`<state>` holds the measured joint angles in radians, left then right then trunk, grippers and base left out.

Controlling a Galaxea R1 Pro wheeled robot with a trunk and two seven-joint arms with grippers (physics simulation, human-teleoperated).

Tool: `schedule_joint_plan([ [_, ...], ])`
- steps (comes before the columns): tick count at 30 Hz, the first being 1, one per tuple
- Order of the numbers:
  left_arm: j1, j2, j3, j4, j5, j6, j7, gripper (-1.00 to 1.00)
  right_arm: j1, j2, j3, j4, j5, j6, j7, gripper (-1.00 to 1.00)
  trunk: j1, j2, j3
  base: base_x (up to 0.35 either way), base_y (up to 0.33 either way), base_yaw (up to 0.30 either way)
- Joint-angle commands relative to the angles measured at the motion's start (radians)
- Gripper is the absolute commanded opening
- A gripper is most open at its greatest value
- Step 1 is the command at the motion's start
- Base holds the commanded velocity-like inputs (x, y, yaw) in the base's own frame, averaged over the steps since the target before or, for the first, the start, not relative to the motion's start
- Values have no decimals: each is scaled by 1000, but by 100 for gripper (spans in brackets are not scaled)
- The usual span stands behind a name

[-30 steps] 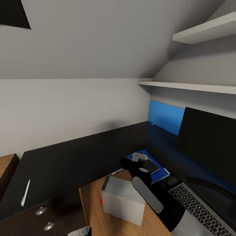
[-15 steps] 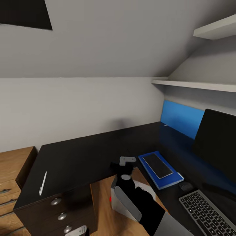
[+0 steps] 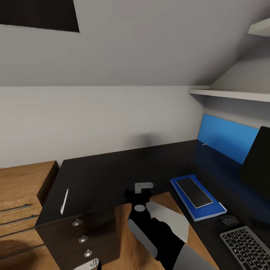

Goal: In the bedroom, organize the workspace by keeping the computer under the desk, ensuring the monitor is on the desk, placing the keyboard on the desk next to the monitor, placing the mouse on the desk next to the keyboard, moving the folder from the swivel chair onto the desk next to the mouse, stacking the notebook on top of the folder with the pen on top of the notebook, and positioning the swivel chair next to the desk.

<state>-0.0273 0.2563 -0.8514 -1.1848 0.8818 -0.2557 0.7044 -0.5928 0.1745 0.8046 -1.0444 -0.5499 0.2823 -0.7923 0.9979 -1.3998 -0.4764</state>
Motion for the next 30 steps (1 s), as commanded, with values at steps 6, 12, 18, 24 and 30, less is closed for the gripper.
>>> schedule_joint_plan([
  [6,-2,1,-5,-1,8,-7,4,100,-1,0,8,0,-3,5,-7,100,0,-1,-8,0,0,208],
  [12,-2,1,-5,-1,8,-7,4,100,-1,0,10,1,-2,5,-7,100,0,-1,-15,0,0,207],
  [18,-2,1,-5,-1,8,-7,4,100,-1,0,10,1,-2,5,-7,100,0,-1,-22,0,0,207],
  [24,-2,1,-5,-1,8,-8,4,100,-1,0,10,2,-2,5,-7,100,0,-1,-29,0,0,206],
  [30,-2,1,-5,-1,8,-8,5,100,-1,0,10,3,-2,5,-7,100,0,-1,-35,0,0,205],
])
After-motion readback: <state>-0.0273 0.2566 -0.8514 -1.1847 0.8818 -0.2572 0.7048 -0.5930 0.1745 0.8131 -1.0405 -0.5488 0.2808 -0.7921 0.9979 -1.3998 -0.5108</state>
